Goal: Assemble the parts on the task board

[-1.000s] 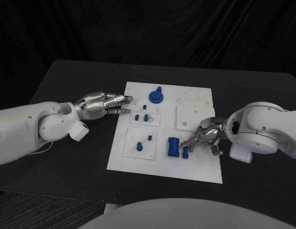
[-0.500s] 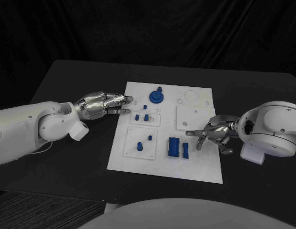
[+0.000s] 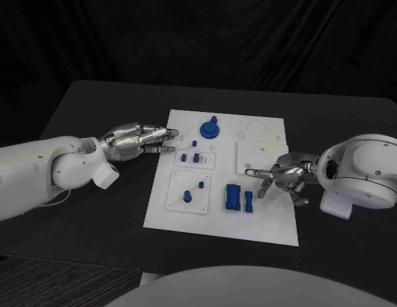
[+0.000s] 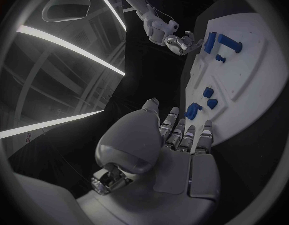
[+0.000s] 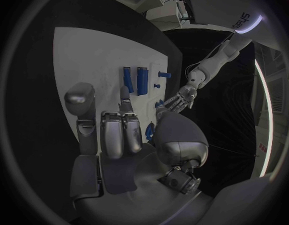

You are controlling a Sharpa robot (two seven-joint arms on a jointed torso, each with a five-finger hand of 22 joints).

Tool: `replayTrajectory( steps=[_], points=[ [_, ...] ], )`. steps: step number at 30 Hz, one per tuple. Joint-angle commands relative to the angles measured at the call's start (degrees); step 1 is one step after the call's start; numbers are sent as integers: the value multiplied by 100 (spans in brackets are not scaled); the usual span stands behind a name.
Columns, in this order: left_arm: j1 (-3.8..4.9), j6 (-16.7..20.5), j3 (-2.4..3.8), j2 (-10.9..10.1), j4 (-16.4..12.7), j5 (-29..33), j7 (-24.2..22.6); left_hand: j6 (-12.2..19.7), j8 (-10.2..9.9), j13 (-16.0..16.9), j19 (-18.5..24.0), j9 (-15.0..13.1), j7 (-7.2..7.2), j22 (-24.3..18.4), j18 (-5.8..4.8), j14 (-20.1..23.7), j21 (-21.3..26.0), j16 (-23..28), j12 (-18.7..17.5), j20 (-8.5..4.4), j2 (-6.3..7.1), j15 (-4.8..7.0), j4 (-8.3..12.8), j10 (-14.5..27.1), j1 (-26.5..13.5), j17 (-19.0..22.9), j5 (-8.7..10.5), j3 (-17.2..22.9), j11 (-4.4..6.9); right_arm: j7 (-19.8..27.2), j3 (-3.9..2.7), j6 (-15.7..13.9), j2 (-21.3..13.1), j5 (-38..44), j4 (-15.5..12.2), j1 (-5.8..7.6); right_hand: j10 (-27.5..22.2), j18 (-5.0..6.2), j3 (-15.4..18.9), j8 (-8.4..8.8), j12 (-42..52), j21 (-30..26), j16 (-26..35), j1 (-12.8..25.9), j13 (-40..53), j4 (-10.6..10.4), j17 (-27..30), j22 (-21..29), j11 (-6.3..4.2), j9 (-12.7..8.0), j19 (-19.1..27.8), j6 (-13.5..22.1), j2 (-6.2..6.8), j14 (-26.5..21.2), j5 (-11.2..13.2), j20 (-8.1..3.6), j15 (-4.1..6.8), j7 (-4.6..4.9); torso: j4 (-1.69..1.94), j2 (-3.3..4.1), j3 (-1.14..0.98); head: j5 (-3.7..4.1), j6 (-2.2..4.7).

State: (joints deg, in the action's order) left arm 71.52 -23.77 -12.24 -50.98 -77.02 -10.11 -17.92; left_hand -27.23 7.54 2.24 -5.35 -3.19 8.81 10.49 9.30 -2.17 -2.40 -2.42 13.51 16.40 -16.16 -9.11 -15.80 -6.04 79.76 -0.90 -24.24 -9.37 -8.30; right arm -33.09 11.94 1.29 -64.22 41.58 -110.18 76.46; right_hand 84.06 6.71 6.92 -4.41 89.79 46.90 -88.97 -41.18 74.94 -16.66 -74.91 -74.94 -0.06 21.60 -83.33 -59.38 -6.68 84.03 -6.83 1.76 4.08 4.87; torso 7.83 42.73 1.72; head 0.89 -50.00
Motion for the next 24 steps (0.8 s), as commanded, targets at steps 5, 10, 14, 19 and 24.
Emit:
replayTrajectory(
  steps=[5, 10, 14, 19, 24],
  points=[
    [-13, -90, 5, 11, -7, 31, -55, 31, 35, 6, -34, -3, 16, 8, 96, -18, -32, -35, 18, 18, -10, -25, 3, 6, 7, -8, -18, 29, -31, 84, 0, 257, 64, -138, 36, -4, 594, 18, 186, 74, 21, 34, -15, -13, 1506, -1, -1263, -493, 71, -189, -11, 116, -128, 549, 38, 69, -73, 38, -1, 0, 0, -3, 0],
    [-15, -98, 5, 11, -6, 31, -56, 27, 41, 8, -37, -4, 21, 7, 95, -19, -33, -36, 27, 19, -9, -25, 4, -1, 6, -8, -18, 32, -35, 248, 0, 150, 70, -159, 23, -7, 594, 13, 254, 66, 21, 71, -23, -76, 1506, 12, -1285, -506, 86, -268, -17, 125, -159, 553, 7, 82, -86, 50, 13, -3, 2, 2, 0],
    [-16, -102, 5, 4, -8, 31, -59, 27, 41, 8, -37, -4, 21, 7, 95, -19, -33, -36, 27, 19, -9, -25, 4, -1, 6, -8, -18, 32, -35, 671, 0, -252, 27, 175, -51, -8, 594, -8, 347, -33, 21, 271, -13, -751, 1506, 325, -1243, -575, 34, -400, -62, -165, -56, 547, -397, 64, -48, -13, 7, -1, 6, -12, 0],
    [-19, -108, 5, 1, -6, 31, -61, 27, 41, 8, -37, -4, 21, 7, 95, -19, -33, -36, 27, 19, -9, -25, 4, -1, 6, -8, -18, 32, -35, 1078, 0, -784, -24, 1521, -149, -8, 594, -33, 16, -251, 21, 476, -36, -2430, 1506, 1486, -1300, -643, -58, -307, -97, -452, 230, 558, -402, 1, 27, -124, 4, -4, 8, -6, 0],
    [-23, -115, 5, 5, -2, 31, -63, 27, 41, 8, -37, -4, 21, 7, 95, -19, -33, -36, 27, 19, -9, -25, 4, -1, 6, -8, -18, 32, -35, 1309, 0, -1151, -31, 2924, -184, -12, 594, -46, -543, -920, 21, 600, -49, -3546, 1506, 2327, -1339, -681, -188, 330, -92, -427, 136, 565, -726, -137, 169, -290, 3, -3, 5, 4, 0]
  ],
)
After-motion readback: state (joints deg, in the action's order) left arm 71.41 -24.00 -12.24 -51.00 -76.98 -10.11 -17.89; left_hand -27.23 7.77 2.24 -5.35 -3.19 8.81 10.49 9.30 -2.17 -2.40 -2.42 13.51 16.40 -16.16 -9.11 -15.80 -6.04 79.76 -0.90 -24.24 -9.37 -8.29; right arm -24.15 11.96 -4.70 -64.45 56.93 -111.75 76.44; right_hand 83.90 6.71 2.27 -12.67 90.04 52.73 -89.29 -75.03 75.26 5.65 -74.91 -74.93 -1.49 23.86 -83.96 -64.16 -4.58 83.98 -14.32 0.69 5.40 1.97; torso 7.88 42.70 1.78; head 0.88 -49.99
